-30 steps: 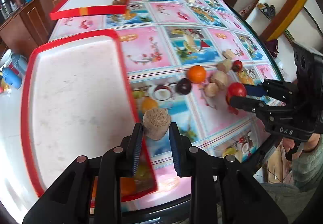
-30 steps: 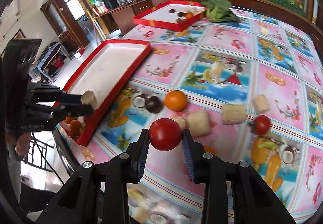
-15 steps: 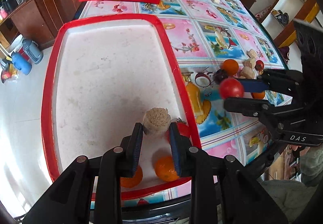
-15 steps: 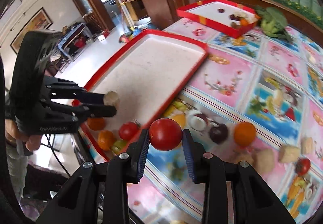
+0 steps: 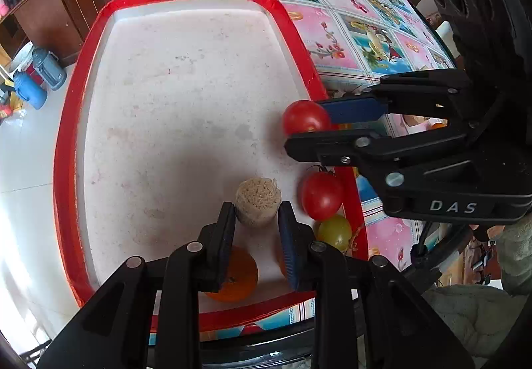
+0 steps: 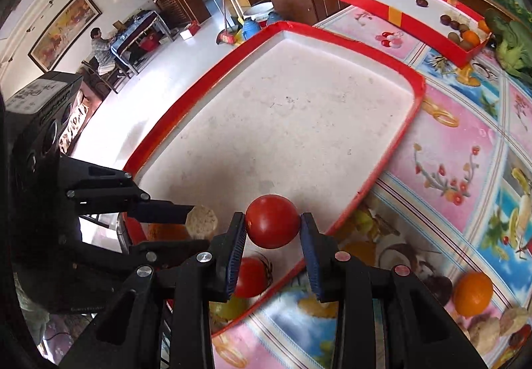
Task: Organize fruits
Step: 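Carry the cake into the tray and open the left tool while the right tool carries the tomato, then lower the tomato into the tray and open the right tool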
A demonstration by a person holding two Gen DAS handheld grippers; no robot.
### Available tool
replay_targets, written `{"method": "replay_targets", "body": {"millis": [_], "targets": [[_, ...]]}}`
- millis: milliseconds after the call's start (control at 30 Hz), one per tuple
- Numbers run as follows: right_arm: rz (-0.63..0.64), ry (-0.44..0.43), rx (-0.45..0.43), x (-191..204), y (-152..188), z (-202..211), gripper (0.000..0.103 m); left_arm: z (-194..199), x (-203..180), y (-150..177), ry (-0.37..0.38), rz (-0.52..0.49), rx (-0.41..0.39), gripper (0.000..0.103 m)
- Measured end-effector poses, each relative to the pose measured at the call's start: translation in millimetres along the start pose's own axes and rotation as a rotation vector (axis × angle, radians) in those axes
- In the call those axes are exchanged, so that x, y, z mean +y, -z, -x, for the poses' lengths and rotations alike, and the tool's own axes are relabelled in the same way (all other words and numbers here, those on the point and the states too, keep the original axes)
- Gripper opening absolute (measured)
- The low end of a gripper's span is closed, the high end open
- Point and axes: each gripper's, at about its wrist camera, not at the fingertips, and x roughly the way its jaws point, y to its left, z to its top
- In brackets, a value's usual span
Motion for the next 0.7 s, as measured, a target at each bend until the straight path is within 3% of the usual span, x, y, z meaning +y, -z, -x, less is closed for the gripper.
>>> {"method": "replay_targets", "body": {"millis": [433, 667, 700], "targets": [[0.074, 0.081, 0.029, 7.3, -2.1, -24.4, 0.034, -0.2, -5.4, 3.3, 0.023, -0.035, 0.015, 0.025], [0.049, 0.072, 0.021, 8.0, 1.4, -10.8, 0.035, 1.4, -0.7, 4.6, -0.001, -0.005, 0.019, 0.034], [0.040, 0.072, 0.015, 7.7, 3.2, -6.2, 0.039, 2.0, -0.8, 5.0, -0.007, -0.002, 0.019, 0.034]]}}
